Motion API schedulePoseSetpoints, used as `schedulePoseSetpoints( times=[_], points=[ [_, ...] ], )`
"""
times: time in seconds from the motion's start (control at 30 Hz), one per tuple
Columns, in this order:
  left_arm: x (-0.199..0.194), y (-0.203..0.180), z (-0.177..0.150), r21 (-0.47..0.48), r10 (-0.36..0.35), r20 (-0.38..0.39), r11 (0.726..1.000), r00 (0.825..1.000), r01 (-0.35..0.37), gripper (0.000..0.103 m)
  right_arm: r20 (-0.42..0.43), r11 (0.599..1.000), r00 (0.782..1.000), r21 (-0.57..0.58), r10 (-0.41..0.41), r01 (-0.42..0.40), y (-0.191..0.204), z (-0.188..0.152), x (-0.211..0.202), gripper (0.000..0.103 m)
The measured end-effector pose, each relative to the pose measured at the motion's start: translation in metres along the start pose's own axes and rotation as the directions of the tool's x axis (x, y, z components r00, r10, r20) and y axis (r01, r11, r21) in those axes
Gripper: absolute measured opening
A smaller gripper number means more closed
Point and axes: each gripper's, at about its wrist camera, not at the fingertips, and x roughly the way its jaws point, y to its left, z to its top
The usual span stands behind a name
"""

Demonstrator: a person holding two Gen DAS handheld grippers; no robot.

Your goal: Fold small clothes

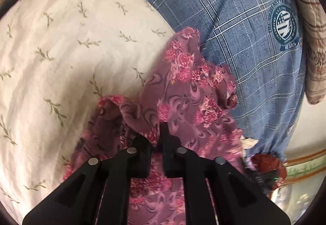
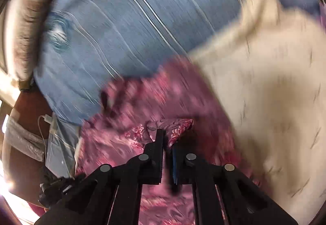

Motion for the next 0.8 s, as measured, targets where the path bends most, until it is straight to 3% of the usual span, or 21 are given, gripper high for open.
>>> schedulePoseSetpoints(
  times=[0.07, 0.13, 0.17, 0.2, 0.23, 0.27, 0.33, 0.37, 0.4, 0.43, 0.47, 0.5, 0.7, 0.73, 0.8],
  points=[
    [0.007, 0.005, 0.000, 0.001, 0.014, -0.013, 1.000, 1.000, -0.014, 0.013, 0.018, 0.999, 0.999, 0.020, -0.045, 0.044, -0.007, 0.004, 0.003, 0.006],
    [0.009, 0.008, 0.000, -0.013, 0.004, -0.025, 1.000, 1.000, -0.004, 0.013, -0.097, 0.985, 0.981, 0.004, -0.169, 0.170, -0.020, 0.001, 0.030, 0.007],
    [0.006, 0.007, -0.001, -0.001, 0.006, -0.025, 1.000, 1.000, -0.006, 0.014, -0.128, 0.984, 0.976, 0.004, -0.177, 0.179, -0.025, -0.004, 0.036, 0.007],
    [0.004, 0.007, -0.002, 0.013, 0.006, -0.030, 1.000, 1.000, -0.005, 0.014, -0.111, 0.984, 0.978, 0.002, -0.175, 0.176, -0.025, -0.006, 0.032, 0.008],
    [0.000, 0.007, -0.004, 0.027, 0.003, -0.038, 1.000, 0.999, -0.002, 0.017, -0.088, 0.983, 0.979, 0.007, -0.181, 0.183, -0.022, -0.005, 0.024, 0.018],
    [-0.008, 0.007, -0.008, 0.033, -0.022, -0.056, 0.999, 0.998, 0.024, 0.017, -0.068, 0.981, 0.979, 0.018, -0.193, 0.194, -0.020, -0.004, 0.018, 0.020],
    [-0.023, 0.008, -0.014, 0.016, -0.087, -0.060, 0.996, 0.994, 0.089, 0.018, 0.016, 0.987, 0.989, 0.059, -0.150, 0.149, -0.016, -0.001, -0.005, 0.023],
    [-0.036, 0.004, -0.018, 0.021, -0.133, -0.036, 0.991, 0.991, 0.134, 0.018, 0.044, 0.992, 0.992, 0.060, -0.114, 0.111, -0.011, 0.001, -0.011, 0.029],
    [-0.042, -0.001, -0.019, 0.039, -0.145, -0.019, 0.988, 0.989, 0.146, 0.022, 0.046, 0.998, 0.997, 0.036, -0.061, 0.059, -0.002, 0.005, -0.013, 0.034],
    [-0.049, -0.011, -0.019, 0.074, -0.151, 0.002, 0.986, 0.989, 0.151, 0.032, 0.020, 1.000, 1.000, 0.010, -0.024, 0.024, 0.006, 0.009, -0.009, 0.044],
    [-0.053, -0.023, -0.017, 0.115, -0.149, 0.018, 0.982, 0.989, 0.146, 0.039, -0.007, 1.000, 1.000, -0.016, 0.004, -0.004, 0.016, 0.011, -0.001, 0.045],
    [-0.053, -0.031, -0.014, 0.142, -0.143, 0.031, 0.980, 0.989, 0.138, 0.049, -0.026, 0.998, 0.999, -0.055, 0.030, -0.031, 0.028, 0.012, 0.006, 0.045],
    [-0.005, -0.058, 0.018, 0.191, -0.045, 0.031, 0.981, 0.999, 0.038, 0.050, -0.189, 0.949, 0.972, -0.255, 0.139, -0.185, 0.089, -0.008, 0.058, 0.043],
    [0.004, -0.056, 0.020, 0.193, -0.016, 0.042, 0.981, 0.999, 0.007, 0.050, -0.204, 0.941, 0.970, -0.284, 0.131, -0.186, 0.096, -0.011, 0.068, 0.041],
    [0.030, -0.046, 0.025, 0.189, 0.088, 0.061, 0.977, 0.994, -0.099, 0.050, -0.187, 0.945, 0.982, -0.317, 0.017, -0.077, 0.096, -0.014, 0.089, 0.038]
  ],
)
